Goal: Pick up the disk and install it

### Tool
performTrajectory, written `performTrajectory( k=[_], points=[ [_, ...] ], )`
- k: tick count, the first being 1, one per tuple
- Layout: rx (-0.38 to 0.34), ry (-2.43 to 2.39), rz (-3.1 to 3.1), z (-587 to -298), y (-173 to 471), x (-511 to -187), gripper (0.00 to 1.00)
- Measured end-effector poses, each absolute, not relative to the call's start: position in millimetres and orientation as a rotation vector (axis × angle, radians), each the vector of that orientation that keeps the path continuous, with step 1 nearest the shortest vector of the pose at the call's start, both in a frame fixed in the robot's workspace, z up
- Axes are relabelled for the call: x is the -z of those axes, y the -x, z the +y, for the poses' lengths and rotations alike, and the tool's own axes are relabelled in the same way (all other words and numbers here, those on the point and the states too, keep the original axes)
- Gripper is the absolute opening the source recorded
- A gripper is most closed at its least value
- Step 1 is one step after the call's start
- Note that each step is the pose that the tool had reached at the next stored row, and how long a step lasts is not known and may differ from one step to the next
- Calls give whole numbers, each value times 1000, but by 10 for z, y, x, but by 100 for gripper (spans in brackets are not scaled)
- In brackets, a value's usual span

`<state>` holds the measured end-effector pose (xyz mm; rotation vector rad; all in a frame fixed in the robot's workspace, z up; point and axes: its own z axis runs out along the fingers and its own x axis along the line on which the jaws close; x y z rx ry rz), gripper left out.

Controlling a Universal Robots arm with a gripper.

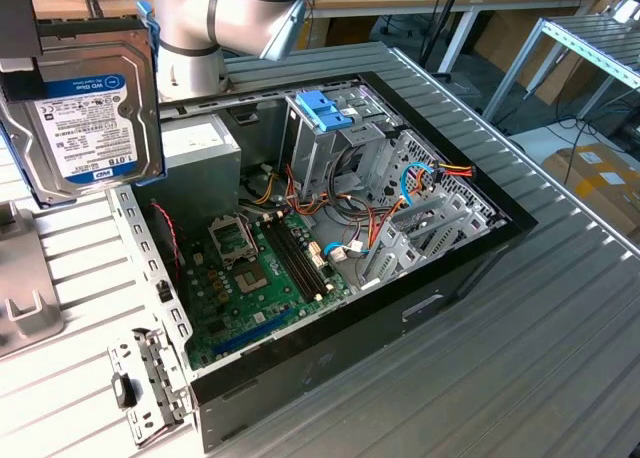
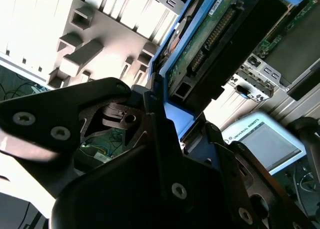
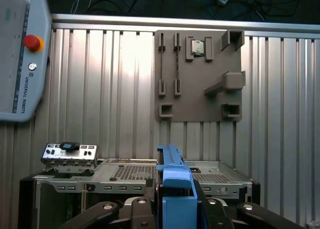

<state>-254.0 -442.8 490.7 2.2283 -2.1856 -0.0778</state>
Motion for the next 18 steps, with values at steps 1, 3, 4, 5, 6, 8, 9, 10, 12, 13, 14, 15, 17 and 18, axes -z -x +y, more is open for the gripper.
performTrajectory(
  k=[1, 3, 4, 5, 6, 8, 9, 10, 12, 13, 14, 15, 17, 18],
  points=[
    [78, -2228, -2186, -4430, 2535, -4907, 37],
    [78, -2228, -2186, -4433, 2524, -4905, 37],
    [78, -2228, -2186, -4434, 2519, -4905, 37],
    [78, -2228, -2186, -4436, 2515, -4904, 37],
    [78, -2228, -2186, -4437, 2510, -4904, 37],
    [78, -2228, -2186, -4440, 2500, -4903, 37],
    [78, -2228, -2186, -4443, 2493, -4902, 37],
    [78, -2228, -2186, -4444, 2488, -4902, 37],
    [78, -2228, -2186, -4449, 2473, -4900, 37],
    [78, -2228, -2186, -4450, 2469, -4900, 37],
    [78, -2228, -2186, -4452, 2464, -4899, 37],
    [78, -2228, -2186, -4455, 2453, -4898, 37],
    [78, -2228, -2186, -4460, 2441, -4897, 37],
    [78, -2228, -2186, -4462, 2437, -4897, 37]
  ],
)
